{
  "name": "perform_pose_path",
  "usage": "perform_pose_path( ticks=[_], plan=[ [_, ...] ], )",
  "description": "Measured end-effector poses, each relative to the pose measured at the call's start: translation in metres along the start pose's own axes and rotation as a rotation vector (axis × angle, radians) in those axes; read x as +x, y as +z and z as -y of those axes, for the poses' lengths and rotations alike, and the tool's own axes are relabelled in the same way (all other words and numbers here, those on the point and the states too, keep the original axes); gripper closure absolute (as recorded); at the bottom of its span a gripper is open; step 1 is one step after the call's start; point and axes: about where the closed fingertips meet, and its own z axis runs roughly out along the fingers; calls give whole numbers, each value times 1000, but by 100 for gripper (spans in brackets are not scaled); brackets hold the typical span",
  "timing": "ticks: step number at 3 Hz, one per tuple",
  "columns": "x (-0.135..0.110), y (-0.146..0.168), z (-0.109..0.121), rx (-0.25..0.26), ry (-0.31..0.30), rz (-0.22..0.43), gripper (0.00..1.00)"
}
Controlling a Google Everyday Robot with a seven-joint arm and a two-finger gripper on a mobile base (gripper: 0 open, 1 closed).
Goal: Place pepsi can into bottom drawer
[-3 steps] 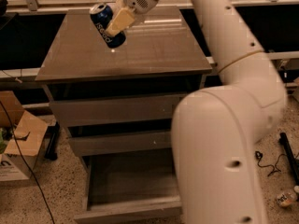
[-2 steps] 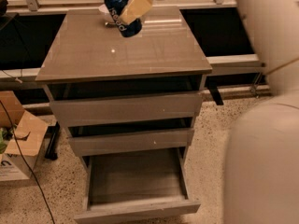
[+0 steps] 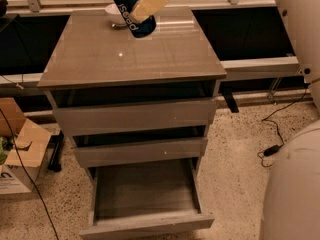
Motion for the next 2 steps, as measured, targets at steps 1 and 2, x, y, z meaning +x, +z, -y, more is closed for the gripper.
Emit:
perform_pose_path(
  ticks=[1,2],
  plan=[
    [15,8,-21,-66,3,-64,100],
    [28,-5,-59,-116,39,-139,100]
  ],
)
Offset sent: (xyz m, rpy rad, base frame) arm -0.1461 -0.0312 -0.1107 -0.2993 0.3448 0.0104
